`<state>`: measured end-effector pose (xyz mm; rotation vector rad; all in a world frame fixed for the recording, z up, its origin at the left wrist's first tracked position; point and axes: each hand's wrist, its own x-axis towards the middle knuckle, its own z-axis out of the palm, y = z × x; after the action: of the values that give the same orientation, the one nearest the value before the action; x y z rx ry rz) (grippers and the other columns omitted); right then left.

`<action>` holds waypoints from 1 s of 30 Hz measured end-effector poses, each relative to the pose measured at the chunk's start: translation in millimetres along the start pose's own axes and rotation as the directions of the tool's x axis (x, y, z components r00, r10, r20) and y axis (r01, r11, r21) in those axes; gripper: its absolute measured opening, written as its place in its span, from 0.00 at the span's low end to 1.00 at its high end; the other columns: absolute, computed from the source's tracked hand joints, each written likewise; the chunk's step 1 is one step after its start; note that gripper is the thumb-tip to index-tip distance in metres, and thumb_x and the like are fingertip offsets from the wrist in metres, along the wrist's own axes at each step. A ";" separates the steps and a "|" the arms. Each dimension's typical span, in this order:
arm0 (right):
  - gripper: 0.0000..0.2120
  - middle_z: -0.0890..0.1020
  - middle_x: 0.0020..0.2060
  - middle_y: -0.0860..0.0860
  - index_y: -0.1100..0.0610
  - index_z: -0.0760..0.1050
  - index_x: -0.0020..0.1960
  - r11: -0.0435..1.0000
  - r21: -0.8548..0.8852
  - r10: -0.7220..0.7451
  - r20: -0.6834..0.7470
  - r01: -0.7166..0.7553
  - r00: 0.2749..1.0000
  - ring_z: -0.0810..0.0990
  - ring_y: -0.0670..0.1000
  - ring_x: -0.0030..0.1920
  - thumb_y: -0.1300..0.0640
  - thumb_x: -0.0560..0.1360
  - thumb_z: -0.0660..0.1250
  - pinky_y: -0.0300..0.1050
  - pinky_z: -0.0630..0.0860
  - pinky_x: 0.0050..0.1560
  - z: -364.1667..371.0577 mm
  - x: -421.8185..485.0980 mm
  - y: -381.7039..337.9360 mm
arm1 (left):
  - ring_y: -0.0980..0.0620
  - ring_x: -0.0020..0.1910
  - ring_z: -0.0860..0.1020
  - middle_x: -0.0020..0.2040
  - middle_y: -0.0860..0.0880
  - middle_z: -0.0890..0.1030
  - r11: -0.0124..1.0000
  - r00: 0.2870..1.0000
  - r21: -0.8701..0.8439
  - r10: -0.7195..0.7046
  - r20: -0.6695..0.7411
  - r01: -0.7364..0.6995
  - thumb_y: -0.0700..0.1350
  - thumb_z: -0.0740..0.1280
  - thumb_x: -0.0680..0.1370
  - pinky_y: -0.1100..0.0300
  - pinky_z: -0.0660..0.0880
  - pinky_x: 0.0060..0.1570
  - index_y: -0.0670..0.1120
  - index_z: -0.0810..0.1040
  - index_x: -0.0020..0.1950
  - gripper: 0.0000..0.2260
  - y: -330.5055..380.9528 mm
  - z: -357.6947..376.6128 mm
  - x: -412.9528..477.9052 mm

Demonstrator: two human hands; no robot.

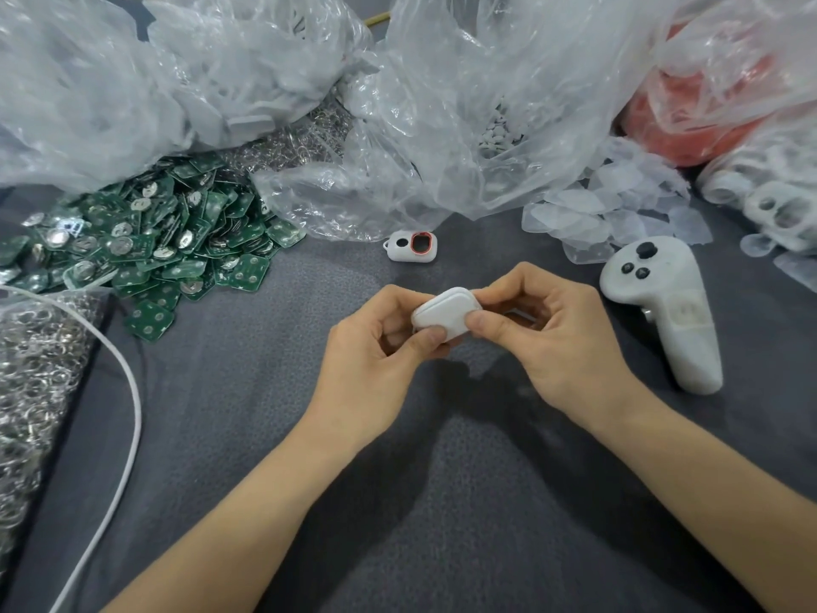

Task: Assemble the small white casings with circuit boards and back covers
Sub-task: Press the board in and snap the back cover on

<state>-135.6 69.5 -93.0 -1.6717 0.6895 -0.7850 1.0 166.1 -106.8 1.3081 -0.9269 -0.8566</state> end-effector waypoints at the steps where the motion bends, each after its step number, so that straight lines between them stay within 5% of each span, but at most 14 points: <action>1: 0.10 0.85 0.40 0.47 0.53 0.78 0.39 1.000 0.003 0.000 0.004 0.000 1.000 0.84 0.46 0.41 0.67 0.69 0.73 0.38 0.79 0.46 -0.5 0.8 0.3 | 0.48 0.45 0.84 0.45 0.47 0.85 1.000 1.000 -0.005 -0.007 0.005 0.007 0.29 0.65 0.75 0.61 0.80 0.45 0.42 0.78 0.49 0.10 -0.6 0.0 0.1; 5: 0.10 0.85 0.41 0.51 0.53 0.78 0.41 0.999 -0.026 -0.047 0.032 0.047 0.998 0.84 0.47 0.42 0.67 0.69 0.74 0.39 0.79 0.47 -2.8 1.5 -3.4 | 0.49 0.44 0.84 0.44 0.48 0.85 0.982 0.998 0.182 0.054 0.026 -0.058 0.37 0.66 0.77 0.52 0.80 0.48 0.48 0.76 0.54 0.08 -1.1 -0.8 -2.1; 9: 0.08 0.80 0.42 0.51 0.52 0.79 0.45 0.964 -0.158 -0.205 0.081 0.216 0.975 0.81 0.49 0.44 0.62 0.70 0.74 0.39 0.78 0.46 -3.1 -2.0 -7.4 | 0.55 0.44 0.83 0.47 0.56 0.84 0.912 0.983 0.369 0.171 0.062 -0.181 0.45 0.65 0.77 0.56 0.80 0.43 0.55 0.76 0.57 0.10 1.8 -1.9 -4.4; 17: 0.11 0.85 0.44 0.50 0.51 0.80 0.50 0.997 0.066 -0.034 0.109 0.027 0.993 0.83 0.47 0.46 0.64 0.71 0.72 0.37 0.78 0.47 -2.6 -4.4 -7.6 | 0.45 0.44 0.84 0.46 0.43 0.85 0.978 0.991 -0.191 -0.059 0.119 0.081 0.45 0.64 0.76 0.59 0.80 0.41 0.45 0.73 0.56 0.10 10.1 2.7 -7.4; 25: 0.06 0.85 0.40 0.51 0.59 0.81 0.49 0.987 0.130 0.079 0.088 -0.090 0.993 0.83 0.45 0.40 0.65 0.73 0.69 0.36 0.78 0.41 -2.6 -1.3 -5.0 | 0.39 0.41 0.84 0.46 0.40 0.85 0.950 0.975 -0.252 -0.144 0.172 0.185 0.52 0.62 0.77 0.58 0.80 0.36 0.46 0.71 0.52 0.11 7.5 0.1 -4.9; 30: 0.12 0.84 0.41 0.50 0.51 0.81 0.51 1.000 0.022 -0.007 0.036 0.006 0.999 0.82 0.47 0.39 0.67 0.74 0.68 0.41 0.79 0.40 -1.9 -1.4 -1.1 | 0.36 0.45 0.83 0.48 0.39 0.84 0.910 0.965 -0.348 -0.156 0.212 0.224 0.44 0.60 0.78 0.55 0.81 0.40 0.45 0.73 0.54 0.07 6.4 -1.5 -3.6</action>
<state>-137.9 69.7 -91.8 -1.6650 0.6483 -0.7632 0.9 170.5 -100.8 1.0132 -0.7358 -1.2547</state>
